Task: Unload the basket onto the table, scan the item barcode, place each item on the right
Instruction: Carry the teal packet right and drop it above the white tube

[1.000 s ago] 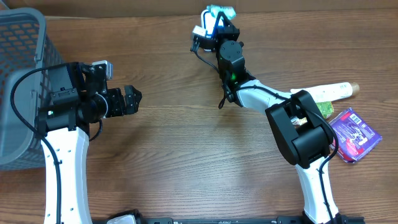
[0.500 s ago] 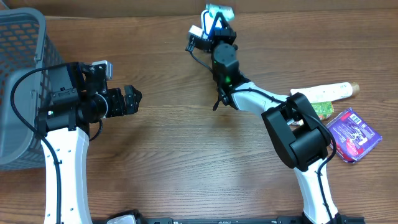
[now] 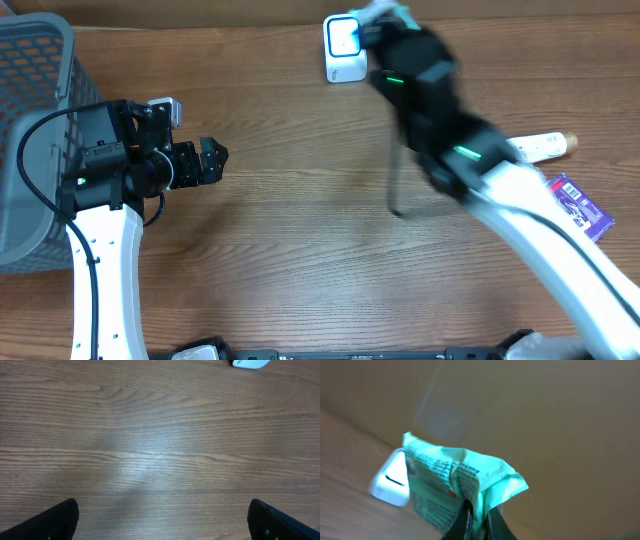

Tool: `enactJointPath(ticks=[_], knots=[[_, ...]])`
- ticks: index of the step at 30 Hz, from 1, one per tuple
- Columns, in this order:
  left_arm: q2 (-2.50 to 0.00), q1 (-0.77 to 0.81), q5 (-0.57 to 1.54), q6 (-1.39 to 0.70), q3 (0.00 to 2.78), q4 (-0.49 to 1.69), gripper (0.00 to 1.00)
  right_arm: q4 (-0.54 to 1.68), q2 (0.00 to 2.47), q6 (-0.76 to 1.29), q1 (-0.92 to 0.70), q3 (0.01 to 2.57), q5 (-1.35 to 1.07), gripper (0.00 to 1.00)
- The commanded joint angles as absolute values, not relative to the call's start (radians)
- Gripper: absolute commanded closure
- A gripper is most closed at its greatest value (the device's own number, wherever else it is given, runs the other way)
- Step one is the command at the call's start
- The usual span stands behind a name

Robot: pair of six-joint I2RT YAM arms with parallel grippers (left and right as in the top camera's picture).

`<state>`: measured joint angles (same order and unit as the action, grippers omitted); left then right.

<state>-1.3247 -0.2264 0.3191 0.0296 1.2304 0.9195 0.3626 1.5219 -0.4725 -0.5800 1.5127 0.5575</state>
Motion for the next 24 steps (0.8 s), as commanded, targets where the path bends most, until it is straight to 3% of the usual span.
enactJointPath(ticks=[1,5,10,15,24], knots=[[-1.32,-0.222,0.331,0.038,1.243,0.919,0.0,0.497,1.346,0.089,-0.467,1.526,0.403,0.96],[-1.32,-0.222,0.331,0.038,1.243,0.919,0.01,0.64,1.277,0.511,-0.261,1.526,0.187,0.96],[-1.32,-0.222,0.33,0.038,1.243,0.919,0.0,0.848,1.309,0.794,-0.008,1.481,0.135,0.96],[-1.32,-0.222,0.331,0.038,1.243,0.919,0.0,0.845,1.372,0.786,0.114,1.364,0.101,0.96],[-1.32,-0.222,0.331,0.038,1.243,0.919,0.0,0.661,1.588,0.789,0.138,1.193,0.056,0.96]])
